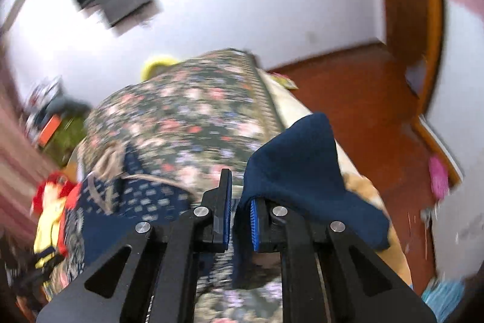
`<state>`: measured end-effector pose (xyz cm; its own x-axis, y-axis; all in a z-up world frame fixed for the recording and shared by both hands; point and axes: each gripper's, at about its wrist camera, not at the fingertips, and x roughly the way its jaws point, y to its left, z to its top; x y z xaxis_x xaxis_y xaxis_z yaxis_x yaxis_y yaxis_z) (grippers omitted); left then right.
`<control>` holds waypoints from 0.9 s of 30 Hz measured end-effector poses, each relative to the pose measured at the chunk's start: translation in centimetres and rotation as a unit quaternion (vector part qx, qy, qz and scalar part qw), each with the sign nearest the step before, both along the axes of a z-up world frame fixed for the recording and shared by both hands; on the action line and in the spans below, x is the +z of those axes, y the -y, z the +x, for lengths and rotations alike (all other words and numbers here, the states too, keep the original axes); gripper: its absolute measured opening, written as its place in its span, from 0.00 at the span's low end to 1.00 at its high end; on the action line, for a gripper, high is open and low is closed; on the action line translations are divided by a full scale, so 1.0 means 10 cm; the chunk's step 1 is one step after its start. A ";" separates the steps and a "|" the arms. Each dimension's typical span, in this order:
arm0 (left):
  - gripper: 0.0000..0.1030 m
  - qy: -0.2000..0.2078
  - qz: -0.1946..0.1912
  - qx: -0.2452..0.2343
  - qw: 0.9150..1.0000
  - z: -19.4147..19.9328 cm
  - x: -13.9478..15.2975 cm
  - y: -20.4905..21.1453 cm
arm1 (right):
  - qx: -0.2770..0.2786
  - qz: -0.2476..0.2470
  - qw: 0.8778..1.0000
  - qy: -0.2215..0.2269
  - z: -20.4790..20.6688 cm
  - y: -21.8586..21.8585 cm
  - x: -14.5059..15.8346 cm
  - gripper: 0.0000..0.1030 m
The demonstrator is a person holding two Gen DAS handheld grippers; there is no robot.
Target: Fold large clothes
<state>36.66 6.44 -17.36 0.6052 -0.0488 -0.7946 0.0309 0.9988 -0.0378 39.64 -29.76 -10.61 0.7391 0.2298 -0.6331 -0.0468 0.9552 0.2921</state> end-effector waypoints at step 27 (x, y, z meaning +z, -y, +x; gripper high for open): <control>0.63 -0.034 0.012 -0.060 0.998 -0.13 -0.24 0.33 | 0.209 -0.061 0.955 -0.204 -0.16 -1.52 -1.20 0.26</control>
<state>35.38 3.13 -19.71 0.5404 -0.0976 -0.8357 0.1482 0.9888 -0.0197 38.06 -14.60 -22.65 0.2860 0.3572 -0.8892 -0.3375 0.9060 0.2555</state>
